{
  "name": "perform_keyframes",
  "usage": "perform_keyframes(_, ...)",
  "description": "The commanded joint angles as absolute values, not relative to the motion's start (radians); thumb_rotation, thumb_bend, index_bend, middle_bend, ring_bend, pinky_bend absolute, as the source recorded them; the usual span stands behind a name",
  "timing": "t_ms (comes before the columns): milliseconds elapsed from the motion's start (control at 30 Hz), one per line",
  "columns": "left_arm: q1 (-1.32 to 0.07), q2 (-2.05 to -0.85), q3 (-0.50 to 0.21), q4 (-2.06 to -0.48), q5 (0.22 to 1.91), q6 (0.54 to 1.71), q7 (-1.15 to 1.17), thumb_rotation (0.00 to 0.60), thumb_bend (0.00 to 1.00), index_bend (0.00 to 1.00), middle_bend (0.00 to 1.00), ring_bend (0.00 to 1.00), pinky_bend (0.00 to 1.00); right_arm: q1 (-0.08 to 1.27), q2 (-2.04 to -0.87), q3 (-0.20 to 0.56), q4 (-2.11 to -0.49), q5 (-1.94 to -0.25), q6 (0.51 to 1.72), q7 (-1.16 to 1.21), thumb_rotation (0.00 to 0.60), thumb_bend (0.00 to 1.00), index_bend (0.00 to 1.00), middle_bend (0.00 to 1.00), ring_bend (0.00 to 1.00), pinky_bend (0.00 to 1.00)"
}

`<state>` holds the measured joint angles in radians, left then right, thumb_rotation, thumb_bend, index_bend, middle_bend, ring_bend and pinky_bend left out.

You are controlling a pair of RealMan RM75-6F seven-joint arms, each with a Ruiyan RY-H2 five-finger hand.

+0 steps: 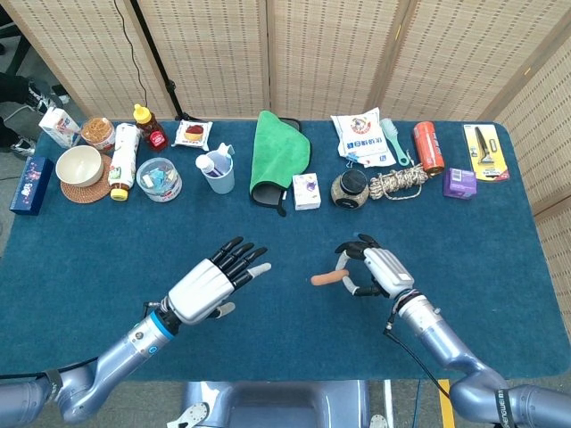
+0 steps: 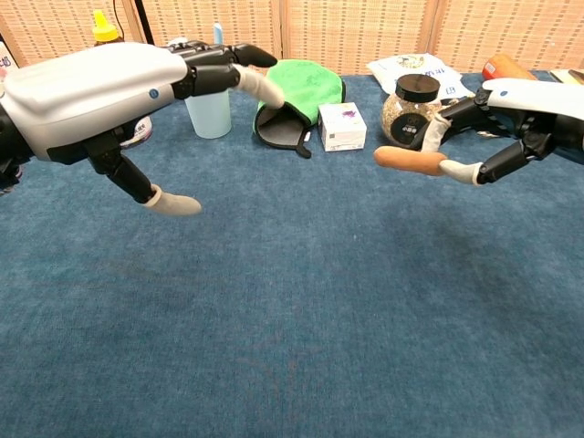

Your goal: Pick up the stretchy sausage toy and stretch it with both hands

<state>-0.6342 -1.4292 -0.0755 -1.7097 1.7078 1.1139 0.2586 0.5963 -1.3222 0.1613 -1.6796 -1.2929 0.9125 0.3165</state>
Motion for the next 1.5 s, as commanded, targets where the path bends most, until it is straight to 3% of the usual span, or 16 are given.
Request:
perform_keyframes(33, -0.639, -1.436, -0.076, -1.716, 1.702, 1.111, 0.267, 0.6, 0.22, 0.28, 0.0, 0.0, 0.03, 0.598, -1.324, 0.164, -1.682, -1.293, 0.912, 0.32, 0.6, 0.53, 0.66, 0.27, 0.21, 0.0)
perform_keyframes(200, -0.646, -1.455, -0.084, -1.719, 1.696, 1.116, 0.278, 0.6, 0.29, 0.34, 0.0, 0.0, 0.03, 0.602, -1.325, 0.168, -1.693, -1.296, 0.91, 0.326, 0.6, 0.53, 0.66, 0.27, 0.21, 0.0)
perform_keyframes(633, -0.679, -1.513, -0.11, -1.717, 1.693, 1.129, 0.313, 0.6, 0.29, 0.32, 0.0, 0.0, 0.03, 0.615, -1.343, 0.173, -1.73, -1.309, 0.911, 0.322, 0.6, 0.53, 0.66, 0.27, 0.22, 0.0)
perform_keyframes(1500, -0.722, -1.621, -0.129, -1.686, 1.648, 1.121, 0.398, 0.6, 0.29, 0.39, 0.02, 0.0, 0.03, 0.642, -1.382, 0.182, -1.75, -1.28, 0.9, 0.289, 0.6, 0.53, 0.66, 0.27, 0.22, 0.0)
